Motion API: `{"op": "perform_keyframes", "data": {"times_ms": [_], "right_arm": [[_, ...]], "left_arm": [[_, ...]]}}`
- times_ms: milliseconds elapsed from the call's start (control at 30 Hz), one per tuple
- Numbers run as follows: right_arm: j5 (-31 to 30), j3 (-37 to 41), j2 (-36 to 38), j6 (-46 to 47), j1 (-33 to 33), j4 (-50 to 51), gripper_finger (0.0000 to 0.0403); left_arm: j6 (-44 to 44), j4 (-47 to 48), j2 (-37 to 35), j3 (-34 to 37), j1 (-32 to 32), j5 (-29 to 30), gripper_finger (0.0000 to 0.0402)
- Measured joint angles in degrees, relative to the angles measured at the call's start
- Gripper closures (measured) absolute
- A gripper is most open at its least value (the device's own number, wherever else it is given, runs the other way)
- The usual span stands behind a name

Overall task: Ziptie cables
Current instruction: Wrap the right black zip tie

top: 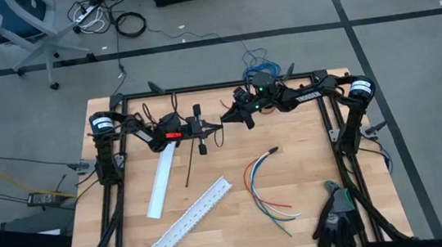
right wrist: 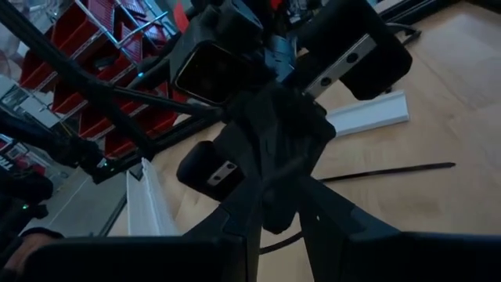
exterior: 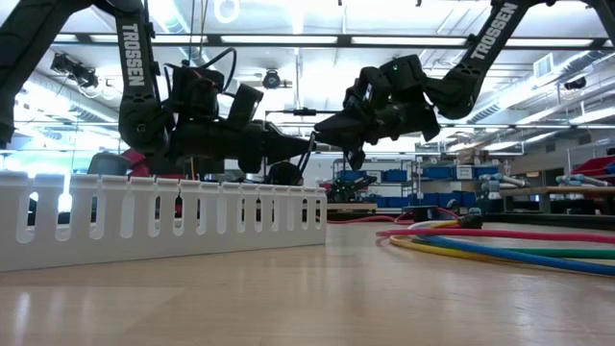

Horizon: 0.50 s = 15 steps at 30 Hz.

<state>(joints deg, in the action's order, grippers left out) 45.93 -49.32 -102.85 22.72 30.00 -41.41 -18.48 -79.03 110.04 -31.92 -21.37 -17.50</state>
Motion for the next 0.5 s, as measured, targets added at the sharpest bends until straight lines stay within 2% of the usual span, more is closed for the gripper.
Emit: {"op": "perform_keyframes", "data": {"times_ms": [333, 500], "right_arm": [[-0.04, 0.00, 0.00, -0.69, -0.84, -0.02, 0.0331], [0.22, 0.00, 0.00, -0.42, -0.60, 0.31, 0.0360]], "left_arm": [[-0.61, 7.00, 0.00, -3.99, 0.44, -0.13, 0.0401], [-0.66, 6.17, 0.00, -3.76, 0.44, -0.09, 0.0401]]}}
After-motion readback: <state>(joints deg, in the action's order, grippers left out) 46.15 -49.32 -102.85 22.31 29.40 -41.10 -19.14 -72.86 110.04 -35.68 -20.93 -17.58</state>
